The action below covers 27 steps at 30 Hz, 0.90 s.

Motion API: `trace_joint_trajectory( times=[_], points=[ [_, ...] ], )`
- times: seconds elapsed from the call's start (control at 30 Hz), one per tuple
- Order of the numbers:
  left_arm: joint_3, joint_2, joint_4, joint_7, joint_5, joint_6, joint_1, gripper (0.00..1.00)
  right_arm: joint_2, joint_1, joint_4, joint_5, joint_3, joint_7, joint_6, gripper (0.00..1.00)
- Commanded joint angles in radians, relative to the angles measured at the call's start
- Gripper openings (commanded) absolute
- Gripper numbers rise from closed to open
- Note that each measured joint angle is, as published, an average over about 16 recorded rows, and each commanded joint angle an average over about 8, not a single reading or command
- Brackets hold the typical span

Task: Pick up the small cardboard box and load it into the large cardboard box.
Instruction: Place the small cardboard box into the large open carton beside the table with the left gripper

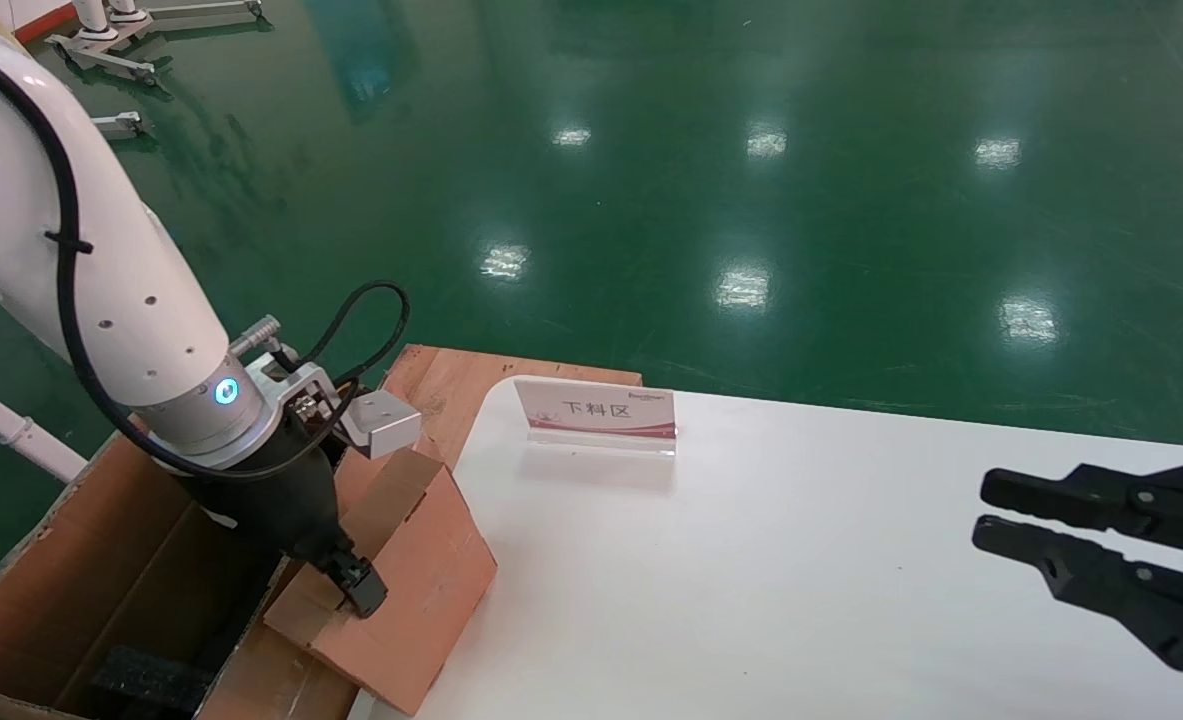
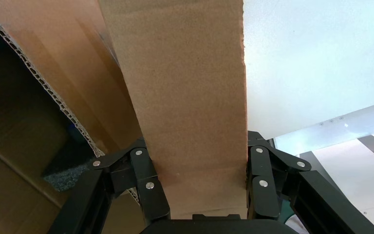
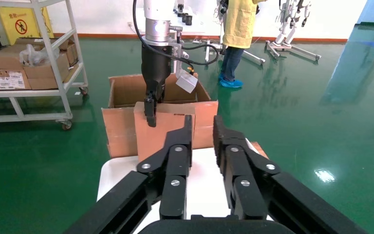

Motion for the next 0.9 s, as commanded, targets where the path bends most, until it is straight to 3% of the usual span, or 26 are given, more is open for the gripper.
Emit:
trace_joint_trajectory(
  times=[0.03,0.27,0.63,0.9],
  points=[
    [0.001,0.003,0.006,0.002,0.000,0.001,0.002,0.00,0.000,0.000,0.000,0.000,0.000,0.000,0.000,0.00],
    [-0.040,-0.012,0.004,0.025,-0.019,-0.009,-0.085,0.00,0.000,0.000,-0.001,0.000,-0.001,0.000,0.000,0.00],
    [-0.139,-0.068,0.017,0.085,-0.003,0.012,-0.334,0.00,0.000,0.001,-0.001,0.001,-0.001,-0.001,0.000,0.00],
    [-0.093,-0.092,0.059,0.151,0.044,0.060,-0.494,0.00,0.000,0.001,-0.001,0.001,-0.002,-0.001,0.000,0.00]
  ],
)
